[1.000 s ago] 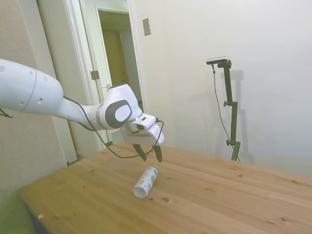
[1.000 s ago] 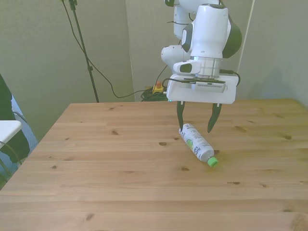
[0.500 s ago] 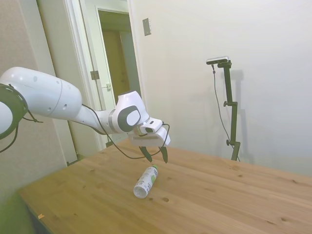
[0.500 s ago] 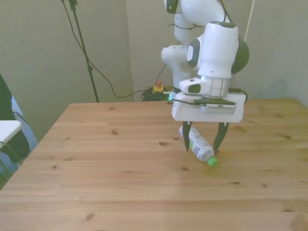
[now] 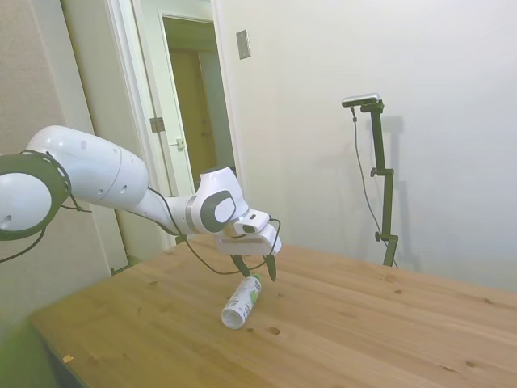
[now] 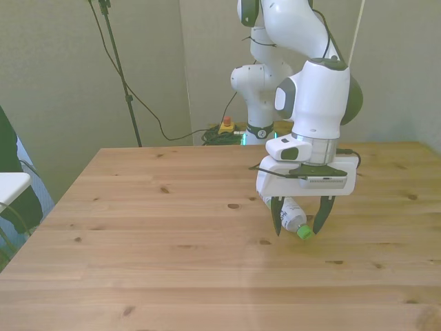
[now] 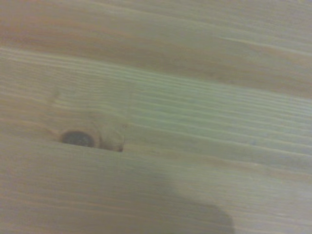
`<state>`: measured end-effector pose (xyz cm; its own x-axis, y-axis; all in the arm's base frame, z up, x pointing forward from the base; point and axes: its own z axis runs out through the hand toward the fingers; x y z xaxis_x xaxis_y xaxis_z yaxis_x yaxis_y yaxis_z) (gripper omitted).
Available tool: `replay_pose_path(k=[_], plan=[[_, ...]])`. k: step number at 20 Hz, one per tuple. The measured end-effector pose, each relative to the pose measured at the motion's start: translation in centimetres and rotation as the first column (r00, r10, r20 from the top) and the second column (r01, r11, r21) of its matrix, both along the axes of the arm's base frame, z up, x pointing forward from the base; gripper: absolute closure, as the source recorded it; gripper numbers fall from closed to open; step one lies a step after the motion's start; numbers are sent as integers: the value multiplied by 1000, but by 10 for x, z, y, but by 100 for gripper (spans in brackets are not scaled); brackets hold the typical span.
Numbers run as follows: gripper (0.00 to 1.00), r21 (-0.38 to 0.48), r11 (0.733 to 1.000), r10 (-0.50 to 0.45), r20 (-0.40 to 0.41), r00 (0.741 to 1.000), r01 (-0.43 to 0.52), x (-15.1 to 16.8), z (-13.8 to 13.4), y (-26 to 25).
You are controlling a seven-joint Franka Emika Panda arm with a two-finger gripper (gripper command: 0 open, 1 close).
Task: Stand the water bottle
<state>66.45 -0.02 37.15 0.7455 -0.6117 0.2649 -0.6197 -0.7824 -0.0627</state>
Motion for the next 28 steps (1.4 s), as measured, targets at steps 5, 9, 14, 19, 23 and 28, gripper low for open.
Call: replay_pose_path(k=[5, 9, 14, 19, 23, 28], plan=[[100, 12, 1000, -6, -8, 1000, 6, 2, -6, 1], [100, 35, 999, -21, -24, 999, 22, 2, -7, 0], [100, 47, 998, -43, -49, 998, 45, 3, -6, -5], [100, 52, 997, -60, -55, 997, 63, 6, -3, -11], [100, 70, 995, -73, -62, 995, 77, 7, -2, -12], [100, 73, 993, -88, -79, 993, 94, 7, -6, -21]])
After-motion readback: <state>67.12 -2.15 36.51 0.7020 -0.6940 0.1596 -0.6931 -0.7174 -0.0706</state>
